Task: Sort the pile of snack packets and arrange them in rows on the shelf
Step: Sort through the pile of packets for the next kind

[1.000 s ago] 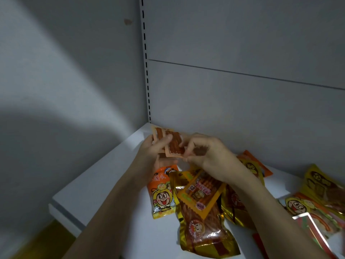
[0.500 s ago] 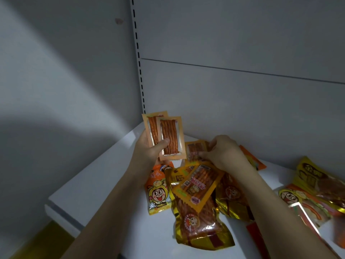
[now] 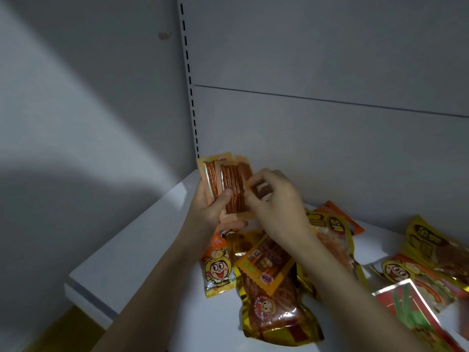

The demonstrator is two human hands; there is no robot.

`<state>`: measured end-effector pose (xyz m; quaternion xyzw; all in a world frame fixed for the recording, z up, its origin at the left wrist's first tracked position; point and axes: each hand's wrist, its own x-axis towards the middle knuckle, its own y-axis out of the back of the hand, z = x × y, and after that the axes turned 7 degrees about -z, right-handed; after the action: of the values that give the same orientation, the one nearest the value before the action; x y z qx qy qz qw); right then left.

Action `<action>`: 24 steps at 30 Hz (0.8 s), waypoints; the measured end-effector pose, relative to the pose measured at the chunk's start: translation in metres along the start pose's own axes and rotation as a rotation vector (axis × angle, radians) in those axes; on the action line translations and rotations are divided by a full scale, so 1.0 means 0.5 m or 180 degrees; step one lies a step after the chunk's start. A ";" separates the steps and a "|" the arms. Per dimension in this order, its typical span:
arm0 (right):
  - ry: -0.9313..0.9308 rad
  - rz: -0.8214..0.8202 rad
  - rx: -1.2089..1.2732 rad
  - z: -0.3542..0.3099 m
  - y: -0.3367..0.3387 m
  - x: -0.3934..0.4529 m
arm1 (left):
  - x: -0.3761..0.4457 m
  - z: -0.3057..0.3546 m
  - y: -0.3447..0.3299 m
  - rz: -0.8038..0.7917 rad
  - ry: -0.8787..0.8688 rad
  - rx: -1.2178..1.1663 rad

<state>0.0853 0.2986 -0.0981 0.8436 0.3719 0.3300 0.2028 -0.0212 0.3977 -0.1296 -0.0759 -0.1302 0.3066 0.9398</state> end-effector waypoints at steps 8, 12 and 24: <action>-0.0004 -0.0121 0.0045 0.004 0.017 0.004 | -0.003 0.003 0.005 -0.0027 -0.0063 0.0153; -0.0726 -0.0485 0.0398 0.006 0.033 0.007 | -0.003 0.001 0.002 -0.0096 -0.0034 0.0183; -0.1558 -0.1865 -0.1355 0.019 0.162 0.013 | -0.004 0.007 0.001 0.0087 -0.0041 0.0205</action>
<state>0.1354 0.2506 -0.0545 0.6952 0.4602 0.1181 0.5394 -0.0240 0.3971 -0.1269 -0.0454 -0.1252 0.3239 0.9367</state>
